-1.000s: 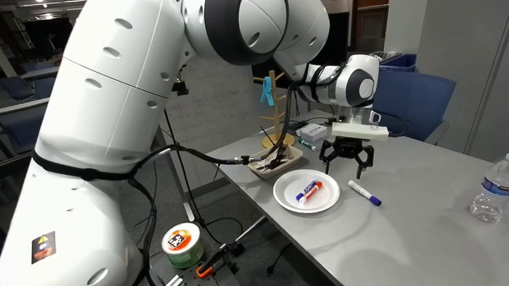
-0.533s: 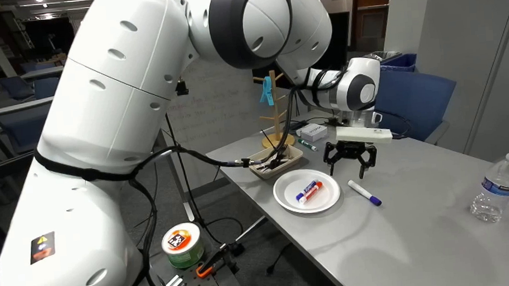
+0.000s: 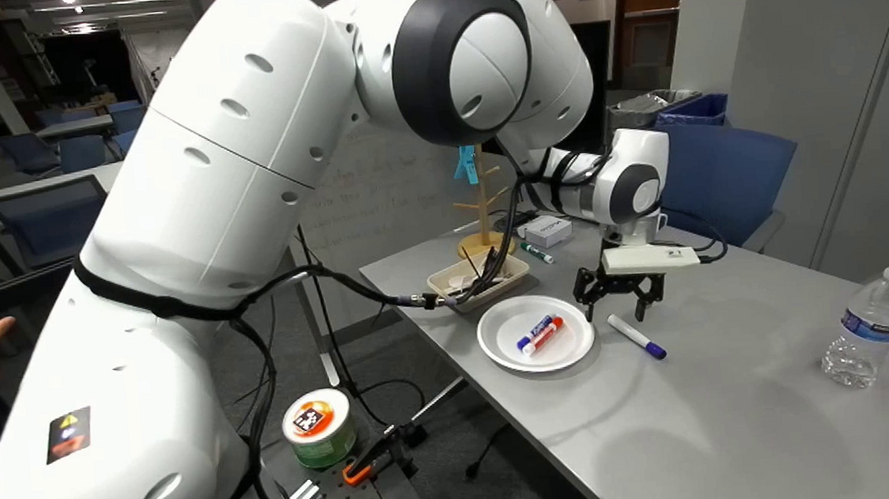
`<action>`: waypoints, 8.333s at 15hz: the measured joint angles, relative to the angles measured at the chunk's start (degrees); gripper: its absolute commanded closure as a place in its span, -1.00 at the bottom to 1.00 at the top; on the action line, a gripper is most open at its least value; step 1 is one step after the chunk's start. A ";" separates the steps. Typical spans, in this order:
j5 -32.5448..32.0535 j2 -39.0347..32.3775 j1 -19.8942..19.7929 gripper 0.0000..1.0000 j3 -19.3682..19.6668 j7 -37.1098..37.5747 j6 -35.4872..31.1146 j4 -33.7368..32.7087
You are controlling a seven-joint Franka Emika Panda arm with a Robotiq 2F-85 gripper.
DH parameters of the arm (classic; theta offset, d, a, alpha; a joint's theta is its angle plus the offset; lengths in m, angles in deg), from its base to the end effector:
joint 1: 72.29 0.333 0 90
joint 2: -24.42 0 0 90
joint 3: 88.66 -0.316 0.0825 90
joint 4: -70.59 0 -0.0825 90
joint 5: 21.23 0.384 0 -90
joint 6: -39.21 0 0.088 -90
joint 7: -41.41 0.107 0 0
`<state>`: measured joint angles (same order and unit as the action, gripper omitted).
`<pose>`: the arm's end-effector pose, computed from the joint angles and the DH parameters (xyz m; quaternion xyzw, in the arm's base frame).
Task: Put the markers on the plate
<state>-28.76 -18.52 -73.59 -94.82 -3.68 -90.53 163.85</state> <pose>0.6755 0.0462 0.1741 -0.8910 -0.4507 0.0538 0.0081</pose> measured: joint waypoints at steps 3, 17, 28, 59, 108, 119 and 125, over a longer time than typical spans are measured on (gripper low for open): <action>-0.03 -1.39 -0.70 -1.00 0.04 -2.01 -1.03 -0.33; -6.77 -5.47 0.42 -1.00 0.77 -2.48 -4.21 -4.04; -6.97 -7.24 0.43 0.34 1.69 -2.48 -4.21 -6.00; 4.25 10.87 2.43 0.89 -5.08 20.48 -2.09 17.99; 16.04 51.61 5.15 -1.00 -1.11 20.24 -19.00 52.54; 16.04 51.60 5.16 -1.00 -1.09 20.24 -19.00 52.54; 16.04 51.60 5.16 -1.00 -1.09 20.24 -19.00 52.54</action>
<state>-12.72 33.08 -68.42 -95.91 16.56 -109.53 216.39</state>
